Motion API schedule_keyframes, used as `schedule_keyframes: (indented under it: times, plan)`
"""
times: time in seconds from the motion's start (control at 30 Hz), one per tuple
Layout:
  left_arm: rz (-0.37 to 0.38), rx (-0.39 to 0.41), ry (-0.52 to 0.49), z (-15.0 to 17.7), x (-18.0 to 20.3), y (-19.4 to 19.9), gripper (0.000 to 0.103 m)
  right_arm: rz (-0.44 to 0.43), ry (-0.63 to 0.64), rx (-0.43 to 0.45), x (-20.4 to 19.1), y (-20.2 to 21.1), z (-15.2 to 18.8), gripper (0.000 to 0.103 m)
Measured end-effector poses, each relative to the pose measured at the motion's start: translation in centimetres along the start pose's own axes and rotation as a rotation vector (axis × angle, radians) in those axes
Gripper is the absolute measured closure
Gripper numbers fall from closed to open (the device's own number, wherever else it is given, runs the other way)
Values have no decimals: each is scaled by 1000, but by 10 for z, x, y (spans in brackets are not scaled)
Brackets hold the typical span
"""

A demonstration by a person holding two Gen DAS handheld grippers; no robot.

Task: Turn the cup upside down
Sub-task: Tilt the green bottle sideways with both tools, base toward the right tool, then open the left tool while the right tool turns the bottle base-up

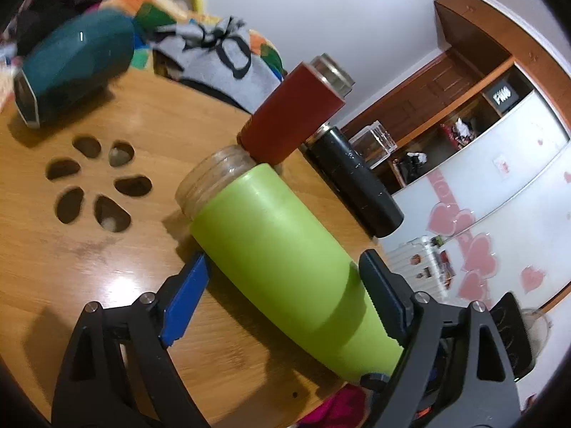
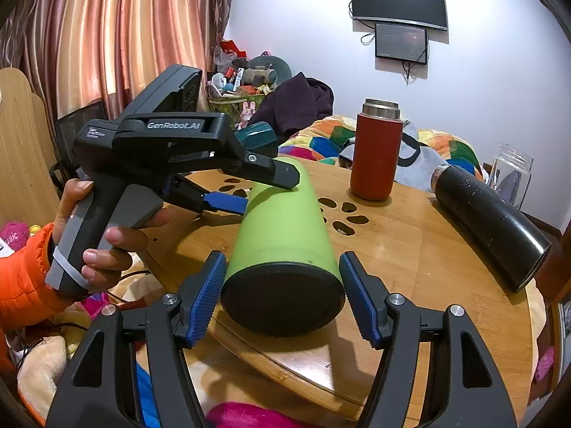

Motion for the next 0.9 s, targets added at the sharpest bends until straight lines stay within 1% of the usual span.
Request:
schedule_keyframes:
  times: [0.03, 0.2, 0.27, 0.37, 0.43, 0.5, 0.53, 0.57, 0.6, 0.63, 0.7, 0.77, 0.9]
  plan:
    - [-38, 24, -38, 1, 4, 5, 18, 0, 0, 1, 0, 0, 0, 41]
    - [-109, 88, -172, 4, 22, 18, 18, -7, -20, 6, 1, -1, 1, 41]
    - [-157, 136, -245, 4, 33, 23, 18, -7, -27, 6, 2, -1, 1, 41]
    - [-207, 186, -356, 7, 53, 25, 19, -21, -45, -15, 1, -6, 5, 38]
    - [-227, 195, -425, 11, 66, 20, 27, -34, -59, -41, 1, -13, 10, 38]
    - [-253, 186, -487, 16, 74, 12, 47, -45, -75, -58, 1, -19, 14, 39]
    - [-268, 171, -511, 18, 76, 6, 53, -47, -80, -56, 2, -19, 15, 39]
    - [-276, 157, -523, 19, 76, 1, 64, -44, -81, -54, 2, -19, 15, 40]
    - [-283, 157, -532, 21, 75, -1, 67, -44, -83, -54, 3, -19, 15, 40]
    - [-298, 174, -546, 21, 76, -1, 69, -43, -83, -52, 2, -17, 16, 40]
    - [-302, 176, -561, 24, 76, 0, 81, -36, -82, -53, 1, -13, 17, 40]
    - [-299, 177, -571, 25, 75, 2, 86, -29, -87, -45, 3, -9, 17, 40]
    - [-272, 185, -589, 27, 81, 8, 90, -3, -88, 2, 5, 10, 9, 40]
Point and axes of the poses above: each gripper's, at about its wrist camera, not at the fingertips, and y roughly against the way its jaws point, x to its right, z to its underside, the point moved 5 cm from there along -y, roughly the way its jaws point, and after that the axes turned 7 degrees about y, right-handed, at the moved point
